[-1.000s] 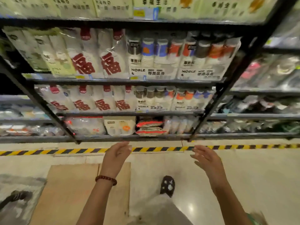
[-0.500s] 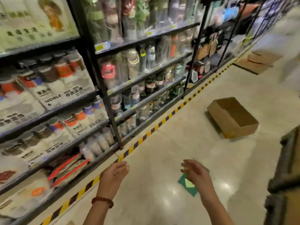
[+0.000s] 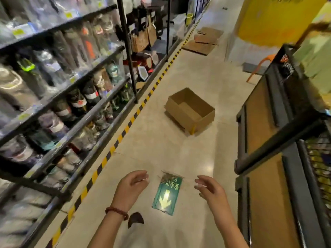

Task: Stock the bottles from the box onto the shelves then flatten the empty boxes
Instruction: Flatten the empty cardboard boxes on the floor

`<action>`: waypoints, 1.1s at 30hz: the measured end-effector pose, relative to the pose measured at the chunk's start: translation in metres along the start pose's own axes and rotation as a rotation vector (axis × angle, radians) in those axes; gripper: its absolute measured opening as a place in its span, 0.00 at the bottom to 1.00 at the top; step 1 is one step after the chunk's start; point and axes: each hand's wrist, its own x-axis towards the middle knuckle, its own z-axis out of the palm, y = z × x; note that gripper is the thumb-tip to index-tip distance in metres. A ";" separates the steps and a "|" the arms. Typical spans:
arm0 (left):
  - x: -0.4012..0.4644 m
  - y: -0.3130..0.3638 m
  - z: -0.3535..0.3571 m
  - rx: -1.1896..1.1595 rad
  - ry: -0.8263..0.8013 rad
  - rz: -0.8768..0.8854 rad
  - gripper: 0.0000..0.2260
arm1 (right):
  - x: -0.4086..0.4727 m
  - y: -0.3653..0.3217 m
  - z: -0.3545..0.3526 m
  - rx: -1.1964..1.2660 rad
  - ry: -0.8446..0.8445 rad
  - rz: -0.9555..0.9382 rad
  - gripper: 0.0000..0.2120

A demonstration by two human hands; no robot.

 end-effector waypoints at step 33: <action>0.697 0.244 0.259 0.128 -0.149 -0.165 0.10 | 0.709 -0.219 -0.103 0.005 0.112 0.196 0.11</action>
